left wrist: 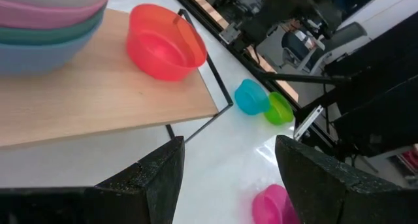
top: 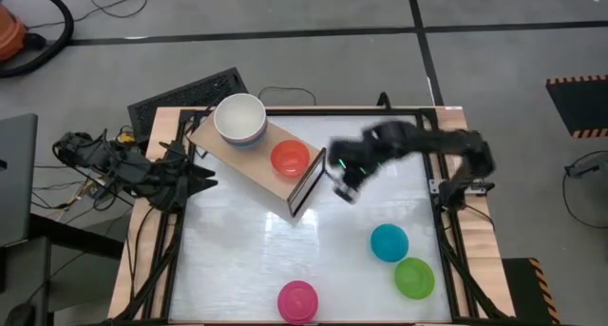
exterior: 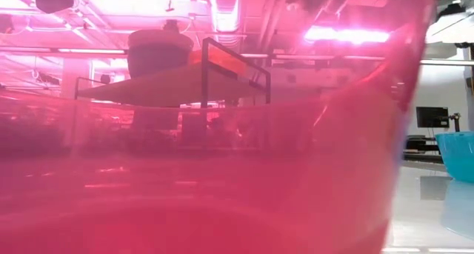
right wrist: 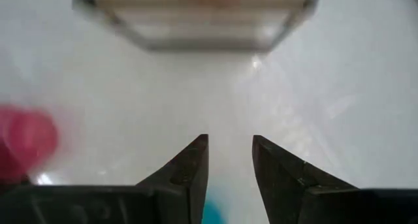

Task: Place and stack bowls onto a shelf
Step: Stack the blue transparent bowl on top of the orange transparent bowl on the shelf

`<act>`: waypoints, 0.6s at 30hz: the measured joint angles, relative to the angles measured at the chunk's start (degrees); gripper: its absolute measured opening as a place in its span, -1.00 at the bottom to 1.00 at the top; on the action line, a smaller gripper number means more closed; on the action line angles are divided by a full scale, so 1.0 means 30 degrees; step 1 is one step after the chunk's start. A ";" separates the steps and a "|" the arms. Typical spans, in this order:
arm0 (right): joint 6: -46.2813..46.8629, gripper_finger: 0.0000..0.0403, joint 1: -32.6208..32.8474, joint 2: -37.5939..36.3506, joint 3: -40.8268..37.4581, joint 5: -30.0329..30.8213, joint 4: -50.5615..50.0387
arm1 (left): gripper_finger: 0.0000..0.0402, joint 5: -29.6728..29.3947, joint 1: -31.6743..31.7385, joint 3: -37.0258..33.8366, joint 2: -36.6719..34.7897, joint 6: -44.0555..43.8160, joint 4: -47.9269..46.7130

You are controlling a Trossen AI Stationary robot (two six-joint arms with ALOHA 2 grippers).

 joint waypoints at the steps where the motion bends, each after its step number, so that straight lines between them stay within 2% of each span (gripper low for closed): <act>1: 0.0844 -0.29 0.0656 -0.0939 -0.1357 0.0503 -0.0145 | 0.13 0.0014 0.0000 0.0000 0.0011 0.0021 -0.0085; 5: 0.4657 -0.30 0.3190 -0.4022 -0.7532 0.0931 0.1947 | 0.13 -0.0140 0.0000 -0.0006 0.0112 0.0410 -0.0408; 9: 0.8334 -0.28 0.5137 -0.6630 -1.3070 -0.0456 0.2904 | 0.13 -0.0173 0.0000 -0.0007 0.0271 0.0491 -0.0400; 13: 1.1727 -0.21 0.6471 -0.8329 -1.7120 -0.0987 0.4630 | 0.13 -0.0179 0.0000 -0.0007 0.0390 0.0471 -0.0431; 18: 1.3249 -0.08 0.7617 -0.9443 -2.0541 -0.2110 0.7860 | 0.13 -0.0185 0.0000 -0.0010 0.0488 0.0116 -0.0489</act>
